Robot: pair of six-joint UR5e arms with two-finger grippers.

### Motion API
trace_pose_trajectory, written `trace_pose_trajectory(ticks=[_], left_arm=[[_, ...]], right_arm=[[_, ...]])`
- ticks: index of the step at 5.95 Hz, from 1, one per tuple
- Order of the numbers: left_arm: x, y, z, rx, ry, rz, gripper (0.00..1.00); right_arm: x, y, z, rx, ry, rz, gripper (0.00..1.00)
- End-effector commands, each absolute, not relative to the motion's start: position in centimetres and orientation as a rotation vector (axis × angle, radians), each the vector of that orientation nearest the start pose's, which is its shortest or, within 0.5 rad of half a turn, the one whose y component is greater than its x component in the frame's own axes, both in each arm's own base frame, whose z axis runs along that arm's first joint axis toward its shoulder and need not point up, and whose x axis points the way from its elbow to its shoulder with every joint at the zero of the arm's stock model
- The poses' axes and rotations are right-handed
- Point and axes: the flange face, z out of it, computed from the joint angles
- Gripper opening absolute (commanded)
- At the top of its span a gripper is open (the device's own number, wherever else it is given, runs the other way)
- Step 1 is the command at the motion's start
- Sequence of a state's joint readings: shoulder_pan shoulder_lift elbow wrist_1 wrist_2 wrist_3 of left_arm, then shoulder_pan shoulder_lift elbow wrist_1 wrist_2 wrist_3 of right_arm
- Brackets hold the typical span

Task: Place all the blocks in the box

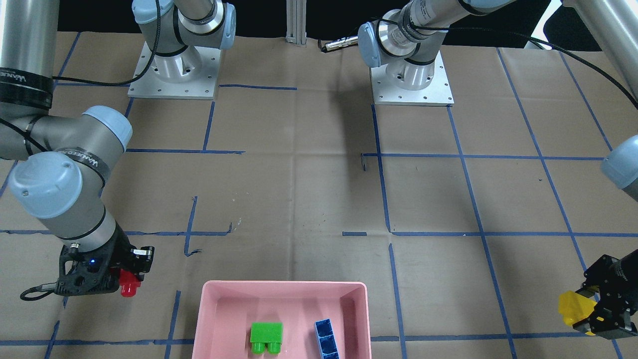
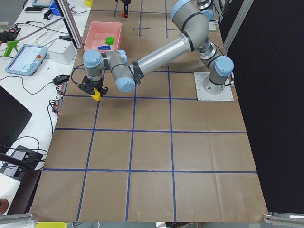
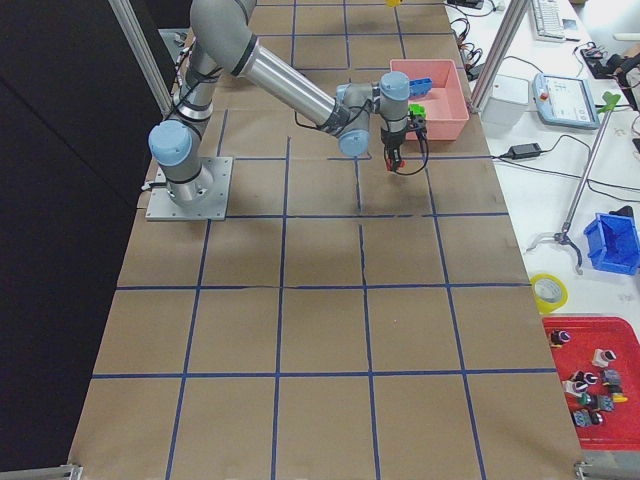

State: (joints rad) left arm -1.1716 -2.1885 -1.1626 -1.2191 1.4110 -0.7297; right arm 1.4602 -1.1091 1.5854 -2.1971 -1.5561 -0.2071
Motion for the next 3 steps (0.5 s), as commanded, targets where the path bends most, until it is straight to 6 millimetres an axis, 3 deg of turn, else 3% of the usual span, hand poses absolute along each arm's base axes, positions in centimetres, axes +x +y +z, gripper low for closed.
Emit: trace_pose_trajectory(ticks=[1,2,3], left_arm=[[5.8,-75.0,40.7,-1.586,2.946,-0.199,0.09],[3.7,-75.2,40.5,-1.544,2.971,-0.187,0.08],[1.3,-75.3,40.6,-1.439,3.024,-0.191,0.08]], right_arm=[[9.0,-68.4,35.4,-0.181,3.015,-0.241,0.03],[12.1,-69.3,36.7,-0.22,2.993,-0.269,0.03],[15.6,-70.4,35.5,-0.175,2.893,-0.263,0.03]])
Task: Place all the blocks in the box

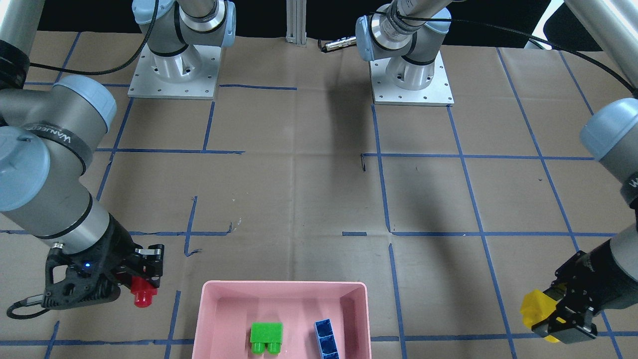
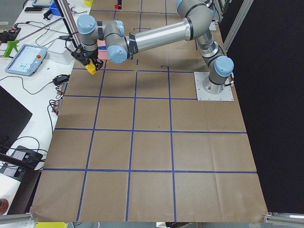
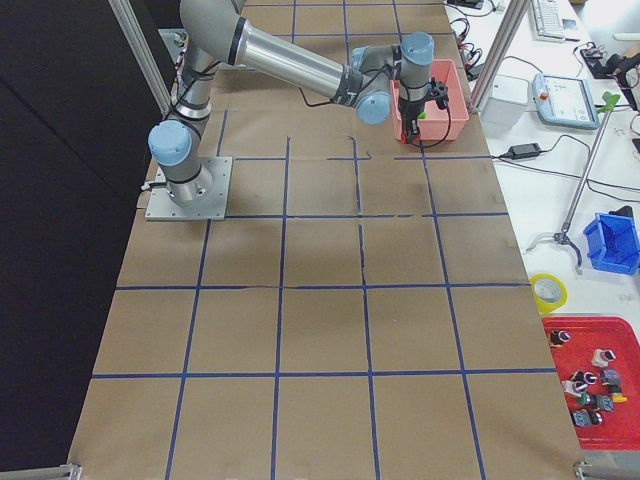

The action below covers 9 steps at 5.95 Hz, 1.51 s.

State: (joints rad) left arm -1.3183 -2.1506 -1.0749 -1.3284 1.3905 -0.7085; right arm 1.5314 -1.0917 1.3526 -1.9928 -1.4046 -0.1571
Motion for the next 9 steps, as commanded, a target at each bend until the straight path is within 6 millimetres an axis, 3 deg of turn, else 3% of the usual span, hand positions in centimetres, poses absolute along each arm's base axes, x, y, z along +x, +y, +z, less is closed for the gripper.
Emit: trace_pose_trajectory(ticks=[1,2,3,4,5,7,9], left_arm=[[0.1,-75.3,40.4,-1.347,3.064,-0.19,0.08],[-0.1,-75.2,40.0,-1.195,3.119,-0.186,0.08],[-0.6,-75.1,39.6,-1.051,3.165,-0.173,0.08],[-3.5,-75.0,39.5,-0.879,3.21,-0.166,0.08],[-6.5,-74.9,39.0,-0.709,3.247,-0.158,0.08],[-11.0,-74.4,38.5,-0.503,3.281,-0.141,0.08],[-13.5,-74.1,38.3,-0.448,3.29,-0.136,0.08]], right_arm=[[19.9,-71.9,34.6,-0.168,2.756,-0.299,0.03],[23.4,-73.3,33.3,-0.13,2.681,-0.335,0.04],[25.7,-74.5,33.0,-0.112,2.615,-0.353,0.05],[26.4,-75.3,32.7,-0.126,2.602,-0.366,0.38],[26.3,-75.5,32.7,-0.143,2.604,-0.371,0.99],[25.3,-75.3,32.8,-0.187,2.625,-0.379,1.0],[23.9,-75.6,33.1,-0.19,2.628,-0.392,1.0]])
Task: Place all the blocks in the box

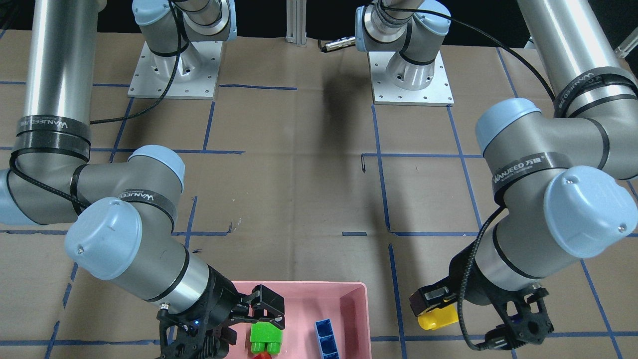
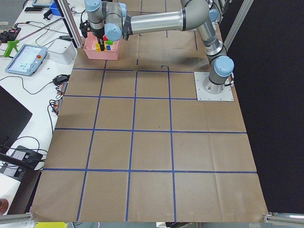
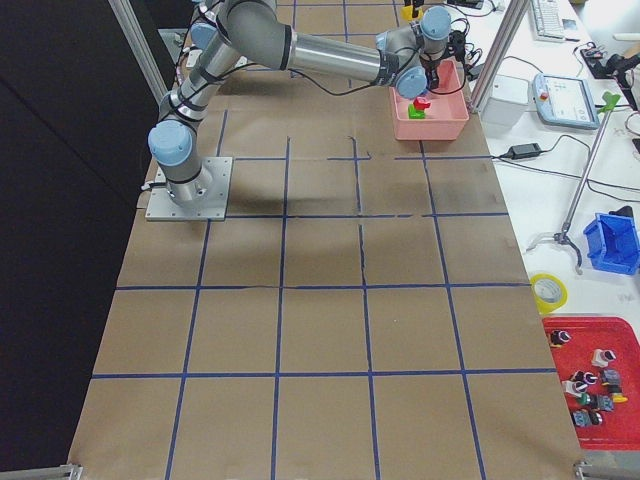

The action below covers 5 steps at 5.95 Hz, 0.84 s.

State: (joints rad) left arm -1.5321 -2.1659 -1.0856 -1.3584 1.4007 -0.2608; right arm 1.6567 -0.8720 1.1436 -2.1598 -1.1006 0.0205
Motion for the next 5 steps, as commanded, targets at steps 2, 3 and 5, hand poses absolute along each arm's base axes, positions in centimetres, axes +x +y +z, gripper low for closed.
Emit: trace_pose_trajectory(ticks=[2,3,5], left_arm=[[-20.7,-73.4,36.8,-0.347,3.298,-0.118,0.08],[-23.9,-73.4,35.0,-0.319,3.292,-0.111,0.08],[-29.1,-75.1,28.5,-0.373,3.25,-0.223,0.08]], right_arm=[[17.8,-76.7,34.5,-0.227,2.7,-0.478,1.0],[14.3,-76.4,35.8,-0.246,2.817,-0.481,1.0],[8.9,-74.0,40.4,-0.194,3.018,-0.407,1.0]])
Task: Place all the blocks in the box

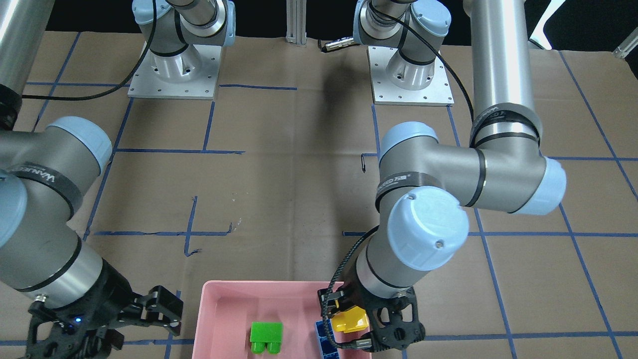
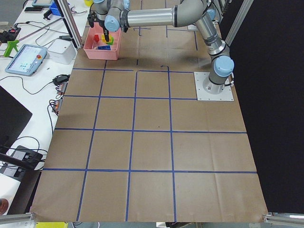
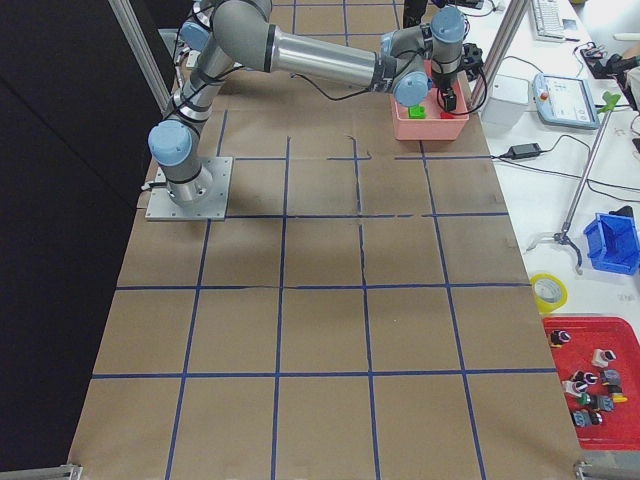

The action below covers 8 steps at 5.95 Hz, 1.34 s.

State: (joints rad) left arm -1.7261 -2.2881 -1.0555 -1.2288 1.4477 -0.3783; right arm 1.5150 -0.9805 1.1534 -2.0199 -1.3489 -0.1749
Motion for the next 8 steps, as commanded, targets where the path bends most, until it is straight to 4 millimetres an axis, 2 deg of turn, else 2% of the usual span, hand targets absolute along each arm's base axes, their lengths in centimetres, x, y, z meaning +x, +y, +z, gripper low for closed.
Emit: trace_pose_trajectory(ticks=[1,2,3,4,5,6,7,8], left_arm=[[-30.0,-76.2,26.8,-0.373,3.229,-0.287,0.09],[-30.3,-76.6,27.3,-0.368,3.229,-0.312,0.27],[-30.0,-76.8,27.6,-0.366,3.214,-0.336,0.76],[-30.0,-76.8,28.5,-0.351,3.216,-0.376,0.99],[-29.5,-76.7,30.8,-0.338,3.218,-0.424,1.0],[-25.1,-76.0,35.7,-0.319,3.205,-0.454,0.99],[-20.2,-73.9,40.7,-0.317,3.187,-0.353,0.99],[-18.5,-70.4,43.9,-0.218,3.18,-0.309,0.99]], right_arm=[[8.3,-72.1,42.5,-0.184,3.097,-0.342,1.0],[8.7,-69.3,45.1,-0.182,3.092,-0.236,1.0],[9.2,-65.0,47.1,-0.169,3.088,-0.106,1.0],[9.7,-60.6,49.2,-0.173,3.094,-0.101,1.0],[11.0,-56.9,49.8,-0.19,3.077,-0.117,1.0],[14.6,-54.1,48.5,-0.273,3.081,-0.068,1.0],[17.5,-52.0,46.6,-0.275,3.085,-0.004,1.0],[17.9,-49.8,44.6,-0.243,3.084,0.064,1.0]])
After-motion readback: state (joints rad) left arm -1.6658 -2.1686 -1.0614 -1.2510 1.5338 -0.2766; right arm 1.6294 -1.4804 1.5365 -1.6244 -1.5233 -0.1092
